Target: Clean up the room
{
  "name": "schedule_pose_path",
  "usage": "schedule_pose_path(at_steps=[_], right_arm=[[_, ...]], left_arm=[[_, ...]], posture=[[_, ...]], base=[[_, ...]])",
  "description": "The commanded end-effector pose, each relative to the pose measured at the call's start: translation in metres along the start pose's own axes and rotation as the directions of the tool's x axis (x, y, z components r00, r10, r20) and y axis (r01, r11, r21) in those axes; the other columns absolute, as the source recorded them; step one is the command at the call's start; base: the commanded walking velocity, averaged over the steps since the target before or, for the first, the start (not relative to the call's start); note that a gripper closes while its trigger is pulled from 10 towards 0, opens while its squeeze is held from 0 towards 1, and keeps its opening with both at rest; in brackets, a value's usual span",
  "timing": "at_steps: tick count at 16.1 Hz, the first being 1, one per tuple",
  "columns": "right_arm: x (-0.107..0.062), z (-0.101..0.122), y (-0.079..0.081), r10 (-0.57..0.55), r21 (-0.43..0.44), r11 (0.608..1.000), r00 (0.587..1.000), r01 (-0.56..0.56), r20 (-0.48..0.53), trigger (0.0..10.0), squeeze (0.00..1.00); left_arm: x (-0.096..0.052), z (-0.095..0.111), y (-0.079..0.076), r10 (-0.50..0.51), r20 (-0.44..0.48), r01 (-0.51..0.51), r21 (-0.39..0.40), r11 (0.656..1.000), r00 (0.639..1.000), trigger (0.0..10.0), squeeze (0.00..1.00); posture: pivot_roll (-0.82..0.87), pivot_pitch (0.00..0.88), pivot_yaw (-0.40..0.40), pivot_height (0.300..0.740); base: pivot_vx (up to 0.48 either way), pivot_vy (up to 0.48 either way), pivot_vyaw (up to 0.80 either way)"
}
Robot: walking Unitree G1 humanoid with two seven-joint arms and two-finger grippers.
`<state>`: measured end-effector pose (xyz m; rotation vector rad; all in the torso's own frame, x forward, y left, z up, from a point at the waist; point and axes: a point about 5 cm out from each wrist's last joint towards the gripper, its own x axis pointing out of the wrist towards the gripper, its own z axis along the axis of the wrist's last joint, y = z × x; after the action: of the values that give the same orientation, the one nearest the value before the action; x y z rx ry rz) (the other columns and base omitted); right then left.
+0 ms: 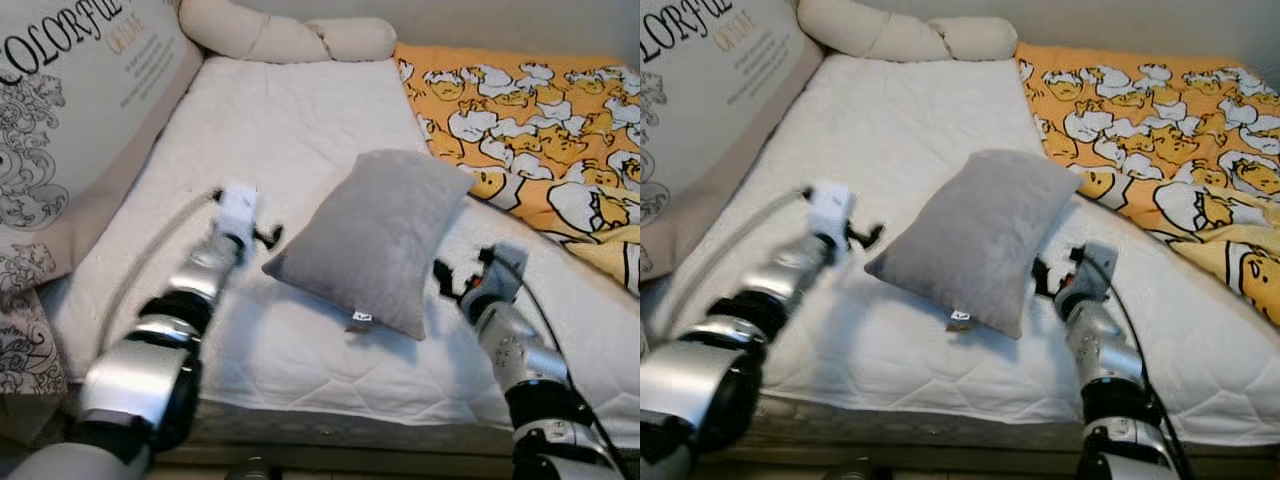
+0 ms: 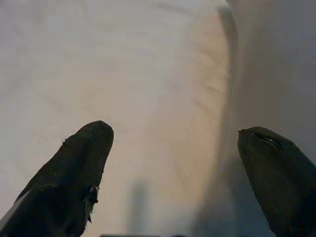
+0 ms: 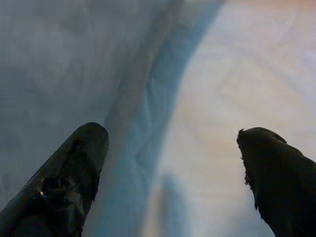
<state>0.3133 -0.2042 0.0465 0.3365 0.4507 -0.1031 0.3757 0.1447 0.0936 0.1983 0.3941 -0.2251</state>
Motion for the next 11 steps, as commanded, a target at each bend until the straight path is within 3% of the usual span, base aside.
schedule_pose_path(at_steps=[1,3,5,6,7,8,9,10,11], right_arm=[[-0.004,-0.002,-0.001,0.018,0.071,0.997,1.0,-0.018,-0.006,10.0,1.0],[-0.007,-0.007,0.007,0.08,0.102,0.992,0.996,-0.076,-0.028,10.0,1.0],[-0.008,-0.014,0.016,0.128,0.105,0.987,0.99,-0.122,-0.058,10.0,1.0],[-0.006,-0.017,0.021,0.141,0.088,0.987,0.987,-0.135,-0.074,10.0,0.0],[-0.004,-0.018,0.027,0.163,0.089,0.984,0.983,-0.156,-0.079,10.0,0.0],[-0.004,-0.018,0.03,0.172,0.092,0.982,0.982,-0.165,-0.077,10.0,0.0],[-0.001,-0.015,0.039,0.21,0.09,0.975,0.976,-0.204,-0.064,10.0,0.0],[0.0,-0.013,0.045,0.234,0.09,0.969,0.971,-0.228,-0.058,10.0,0.0],[0.002,-0.011,0.054,0.273,0.088,0.96,0.961,-0.267,-0.054,10.0,0.0]], left_arm=[[0.002,-0.005,-0.013,-0.011,-0.024,0.01,-0.038,0.999,1.0,10.0,0.0],[0.003,-0.01,-0.029,-0.06,-0.031,0.057,-0.087,0.995,0.998,10.0,0.0],[0.004,-0.013,-0.055,-0.149,-0.03,0.144,-0.113,0.983,0.988,10.0,0.0],[0.003,-0.017,-0.07,-0.234,-0.036,0.228,-0.124,0.966,0.971,10.0,0.0],[0.001,-0.023,-0.084,-0.349,-0.05,0.34,-0.135,0.931,0.936,10.0,0.0],[-0.001,-0.025,-0.087,-0.388,-0.057,0.378,-0.136,0.916,0.92,10.0,0.0],[-0.006,-0.037,-0.093,-0.507,-0.101,0.494,-0.129,0.86,0.856,10.0,0.0],[-0.008,-0.042,-0.093,-0.551,-0.117,0.536,-0.135,0.833,0.826,10.0,0.0],[-0.013,-0.048,-0.094,-0.625,-0.127,0.601,-0.186,0.778,0.77,10.0,0.0]], posture=[[-0.16,0.0,0.05,0.74],[-0.19,0.0,0.063,0.74],[-0.2,0.0,0.069,0.74],[-0.2,0.0,0.069,0.74],[-0.18,0.0,0.067,0.74],[-0.18,0.0,0.065,0.74],[-0.15,0.0,0.055,0.74],[-0.14,0.0,0.051,0.74],[-0.13,0.0,0.043,0.74]], base=[[0.0,0.0,0.0],[0.0,0.0,0.0],[0.0,0.0,0.0],[0.0,0.0,0.0],[0.0,0.0,0.0],[0.0,0.0,0.0],[0.0,0.0,0.0],[0.0,0.0,0.0],[0.0,0.0,0.0]])
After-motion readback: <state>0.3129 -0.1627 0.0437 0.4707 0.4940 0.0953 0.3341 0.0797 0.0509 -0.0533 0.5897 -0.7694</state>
